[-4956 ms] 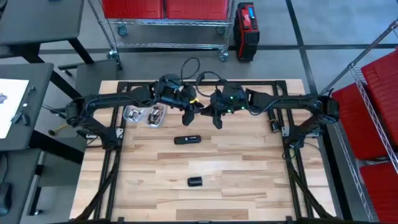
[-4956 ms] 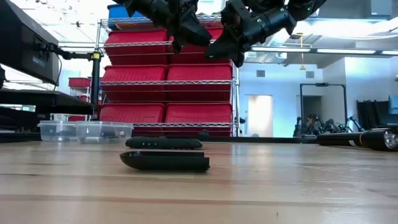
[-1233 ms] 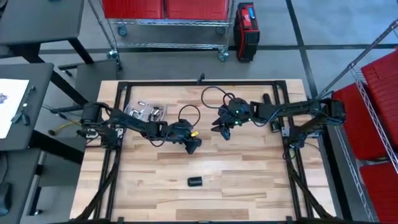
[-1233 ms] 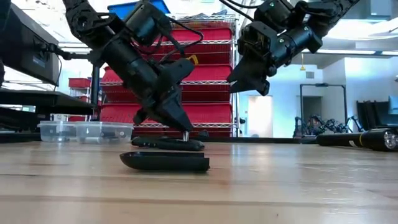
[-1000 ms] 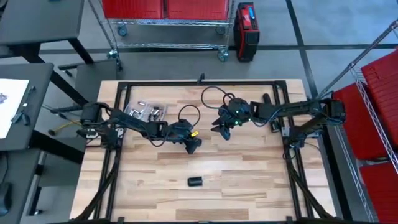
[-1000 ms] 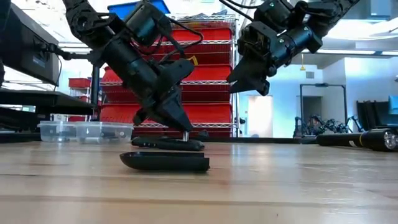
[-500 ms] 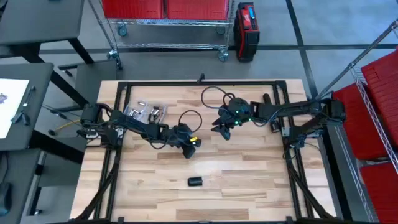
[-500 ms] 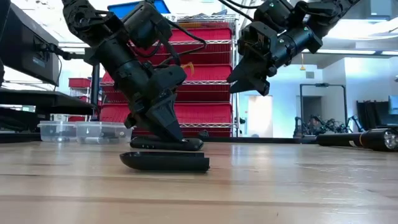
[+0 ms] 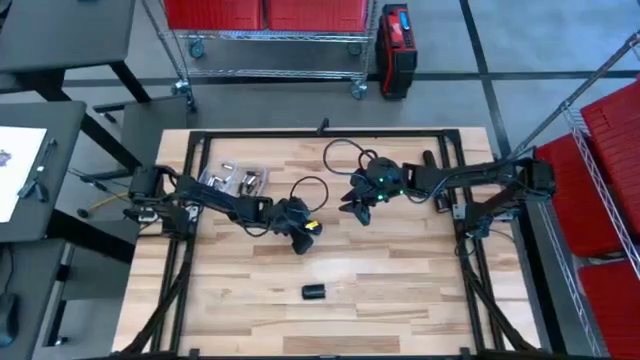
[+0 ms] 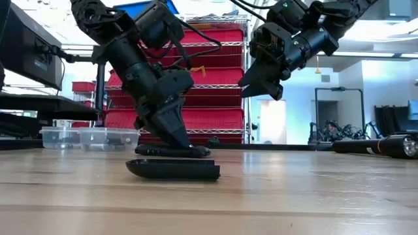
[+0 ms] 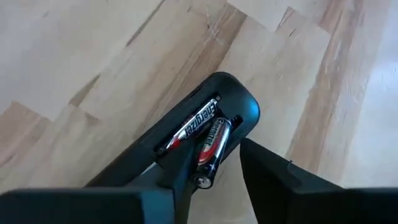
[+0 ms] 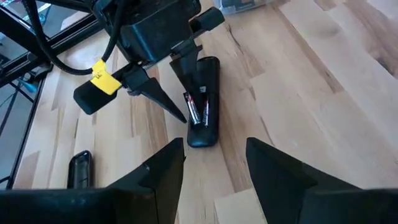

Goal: Insert battery
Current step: Insert the silver battery into the remote's battery compartment

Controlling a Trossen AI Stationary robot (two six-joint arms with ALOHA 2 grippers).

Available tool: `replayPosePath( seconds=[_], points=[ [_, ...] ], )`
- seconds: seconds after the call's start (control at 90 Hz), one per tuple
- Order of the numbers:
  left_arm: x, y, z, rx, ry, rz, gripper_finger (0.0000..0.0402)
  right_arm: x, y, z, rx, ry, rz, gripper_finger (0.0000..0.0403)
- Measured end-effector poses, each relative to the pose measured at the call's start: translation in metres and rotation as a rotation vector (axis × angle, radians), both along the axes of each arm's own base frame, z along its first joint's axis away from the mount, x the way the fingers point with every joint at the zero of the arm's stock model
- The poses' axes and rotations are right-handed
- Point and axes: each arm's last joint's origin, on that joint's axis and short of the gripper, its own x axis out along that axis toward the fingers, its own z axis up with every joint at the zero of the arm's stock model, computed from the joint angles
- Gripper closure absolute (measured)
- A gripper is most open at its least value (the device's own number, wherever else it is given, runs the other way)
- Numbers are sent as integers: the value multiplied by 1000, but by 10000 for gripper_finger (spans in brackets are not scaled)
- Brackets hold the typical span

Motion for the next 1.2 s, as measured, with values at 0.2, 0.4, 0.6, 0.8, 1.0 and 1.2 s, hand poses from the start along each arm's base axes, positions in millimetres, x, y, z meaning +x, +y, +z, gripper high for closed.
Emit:
replayPosePath(
  seconds=[0.2, 0.4, 0.6, 0.8, 1.0, 1.2],
  points=[
    [3, -1, 4, 44, 37, -88, 263, 0, 0, 0, 1, 2, 0, 239],
    [5, 0, 11, 119, 124, -171, 263, 0, 0, 0, 1, 5, 1, 239],
    [7, 0, 17, 199, 194, -270, 263, 0, 0, 0, 1, 4, 1, 239],
    [7, 0, 18, 254, 205, -334, 263, 0, 0, 0, 8, 5, -3, 239],
    [8, 0, 18, 297, 211, -367, 263, 0, 0, 0, 9, 5, -4, 239],
    [8, 1, 24, 370, 203, -409, 263, 0, 0, 0, 9, 4, -3, 239]
  ],
)
